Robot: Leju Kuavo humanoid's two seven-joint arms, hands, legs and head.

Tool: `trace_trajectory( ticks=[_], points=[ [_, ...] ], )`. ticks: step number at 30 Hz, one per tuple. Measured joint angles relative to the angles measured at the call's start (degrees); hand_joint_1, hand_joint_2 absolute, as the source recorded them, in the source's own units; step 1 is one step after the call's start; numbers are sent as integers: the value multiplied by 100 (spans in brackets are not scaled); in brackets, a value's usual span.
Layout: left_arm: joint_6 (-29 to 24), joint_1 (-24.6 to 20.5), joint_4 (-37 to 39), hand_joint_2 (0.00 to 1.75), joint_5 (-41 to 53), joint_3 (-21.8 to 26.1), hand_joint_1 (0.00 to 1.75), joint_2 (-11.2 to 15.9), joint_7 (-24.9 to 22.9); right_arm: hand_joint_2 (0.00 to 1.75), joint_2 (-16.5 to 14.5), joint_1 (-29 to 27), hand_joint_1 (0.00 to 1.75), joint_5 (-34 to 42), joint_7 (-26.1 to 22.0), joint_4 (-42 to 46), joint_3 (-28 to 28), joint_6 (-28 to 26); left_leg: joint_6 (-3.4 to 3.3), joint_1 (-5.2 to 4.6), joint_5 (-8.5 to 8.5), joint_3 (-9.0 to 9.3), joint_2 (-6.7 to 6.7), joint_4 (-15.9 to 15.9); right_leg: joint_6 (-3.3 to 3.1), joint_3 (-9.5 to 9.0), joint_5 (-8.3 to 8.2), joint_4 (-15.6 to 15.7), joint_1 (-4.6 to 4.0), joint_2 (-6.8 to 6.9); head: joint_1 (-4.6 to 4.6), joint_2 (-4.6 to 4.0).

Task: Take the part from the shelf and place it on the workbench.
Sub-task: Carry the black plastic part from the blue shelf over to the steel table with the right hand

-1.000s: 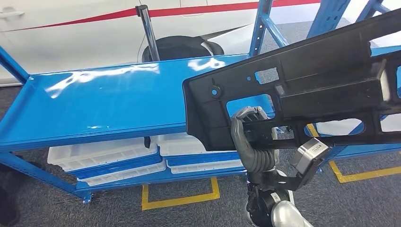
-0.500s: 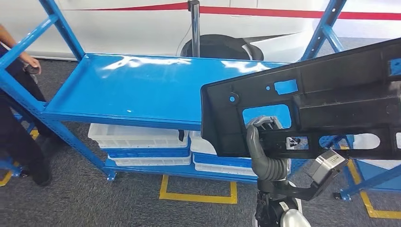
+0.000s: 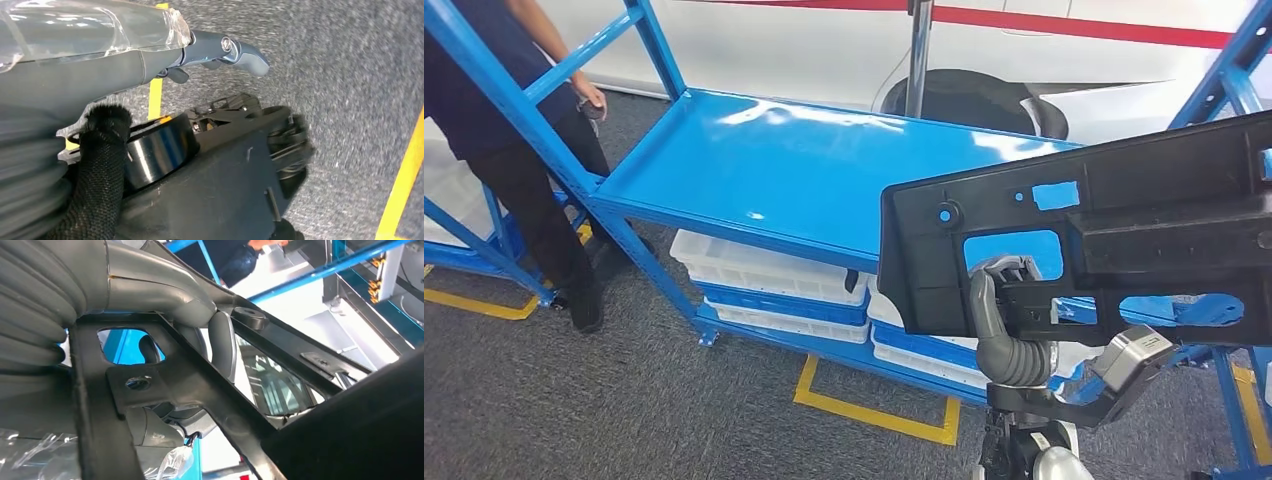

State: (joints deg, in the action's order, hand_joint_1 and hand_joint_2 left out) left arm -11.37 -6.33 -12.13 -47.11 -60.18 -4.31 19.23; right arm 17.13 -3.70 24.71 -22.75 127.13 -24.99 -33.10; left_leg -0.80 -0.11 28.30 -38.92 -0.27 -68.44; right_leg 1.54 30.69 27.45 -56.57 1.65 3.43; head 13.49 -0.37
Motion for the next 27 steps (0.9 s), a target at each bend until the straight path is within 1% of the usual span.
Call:
trace_trajectory(
  ticks=[1,2,3,4,6,7,8,9,10,11,12,13,14,15,16,17,18,19,20,21,22,23,24,25,26,27],
  points=[
    [0,1,1,175,-21,2,0,1,0,175,-6,-1,175,8,-10,-17,4,-4,-63,-36,-182,248,126,456,4,-11,6,3,-8,61,0,0],
    [0,4,1,175,-38,5,0,2,0,175,-11,-7,175,14,-21,-38,8,-10,-120,-77,-319,463,252,867,16,-22,17,4,-24,120,0,0],
    [0,11,2,175,-48,9,0,3,0,175,-16,-18,175,21,-35,-62,15,-21,-175,-118,-403,608,352,1157,31,-31,26,9,-36,172,-3,0],
    [0,21,2,175,-57,15,0,5,0,175,-19,-32,175,28,-48,-90,21,-34,-211,-149,-428,663,410,1295,49,-40,36,13,-43,227,-6,0],
    [0,41,2,175,-68,28,0,10,0,175,-23,-55,175,43,-79,-145,34,-54,-244,-155,-446,654,297,1350,90,-73,49,39,-51,330,-14,0],
    [0,47,2,175,-77,33,0,10,2,175,-25,-65,175,52,-96,-169,44,-61,-256,-139,-474,677,230,1395,114,-89,76,21,-46,277,-22,0],
    [0,44,2,175,-87,35,0,9,3,175,-28,-77,175,66,-118,-187,55,-66,-278,-116,-505,707,163,1441,130,-69,149,-67,-43,152,-32,0],
    [0,37,2,175,-99,36,0,7,4,175,-32,-98,175,85,-137,-206,73,-70,-298,-92,-534,739,97,1482,142,14,283,-280,-40,-15,-55,0],
    [0,30,2,175,-110,36,0,3,7,175,-34,-128,175,104,-159,-229,92,-74,-308,-78,-548,754,27,1499,147,176,464,-623,-33,-188,-83,0],
    [0,25,2,175,-119,37,0,2,9,175,-36,-161,175,126,-181,-251,105,-77,-322,-74,-551,754,-46,1497,150,382,643,-1023,-34,-275,-103,0],
    [0,24,2,175,-125,37,0,-1,12,175,-37,-197,175,145,-200,-274,121,-78,-323,-72,-552,753,-127,1493,162,569,754,-1366,-32,-307,-123,0],
    [-1,25,2,175,-127,38,0,-2,19,175,-37,-225,175,159,-220,-296,132,-80,-322,-69,-551,755,-211,1487,176,683,757,-1543,-27,-315,-130,0],
    [-1,26,2,175,-127,38,0,-2,27,175,-38,-244,175,171,-235,-313,143,-81,-316,-59,-548,758,-296,1477,195,685,639,-1482,-16,-320,-132,0],
    [-1,25,2,175,-126,38,0,-2,37,175,-39,-255,175,180,-247,-326,155,-82,-300,-42,-537,761,-384,1456,217,571,426,-1190,3,-347,-134,0],
    [-1,24,2,175,-126,38,0,-2,48,175,-39,-261,175,188,-257,-335,163,-83,-268,-24,-515,755,-468,1417,248,398,215,-786,35,-444,-139,0],
    [-2,19,2,175,-127,39,0,4,57,175,-42,-266,175,202,-265,-349,167,-85,-228,-17,-488,737,-543,1367,280,245,74,-442,59,-589,-152,0],
    [-4,14,2,175,-126,39,0,9,67,175,-45,-275,175,214,-276,-358,171,-86,-192,-16,-461,703,-610,1312,275,144,-4,-206,81,-698,-169,1],
    [-6,10,2,175,-126,40,0,14,74,175,-48,-293,175,224,-287,-368,175,-88,-165,-22,-445,666,-663,1273,254,112,-5,-117,90,-772,-187,1],
    [-7,7,2,175,-126,40,0,20,81,175,-51,-310,175,232,-298,-377,181,-89,-150,-27,-443,636,-713,1261,210,122,14,-127,78,-761,-202,2],
    [-7,10,3,175,-125,40,0,22,87,175,-53,-324,175,234,-308,-378,188,-89,-141,-21,-446,613,-760,1254,155,130,7,-128,75,-686,-208,2],
    [-7,16,3,175,-126,41,0,27,91,175,-56,-334,175,237,-312,-380,194,-89,-125,-16,-435,600,-750,1236,123,126,5,-126,69,-621,-211,2],
    [-7,21,3,175,-126,42,0,30,95,175,-59,-337,175,239,-315,-381,203,-89,-101,-14,-382,560,-661,1144,92,118,4,-124,66,-554,-213,2],
    [-7,23,3,175,-126,42,0,31,96,175,-63,-341,175,240,-319,-382,211,-89,-70,-10,-273,466,-517,936,68,112,4,-120,65,-487,-213,2],
    [-6,21,2,175,-126,43,0,31,97,175,-66,-349,175,242,-323,-384,221,-89,-40,-8,-116,314,-339,615,50,104,9,-119,57,-415,-214,2],
    [-4,17,2,175,-127,43,0,28,98,175,-66,-360,175,247,-327,-384,230,-88,-16,-4,69,98,-188,190,36,101,18,-119,45,-340,-212,2],
    [-1,14,2,175,-129,43,0,27,98,175,-67,-370,175,255,-331,-384,234,-87,-5,2,217,-114,-104,-212,25,99,28,-119,30,-261,-213,2]
  ],
)
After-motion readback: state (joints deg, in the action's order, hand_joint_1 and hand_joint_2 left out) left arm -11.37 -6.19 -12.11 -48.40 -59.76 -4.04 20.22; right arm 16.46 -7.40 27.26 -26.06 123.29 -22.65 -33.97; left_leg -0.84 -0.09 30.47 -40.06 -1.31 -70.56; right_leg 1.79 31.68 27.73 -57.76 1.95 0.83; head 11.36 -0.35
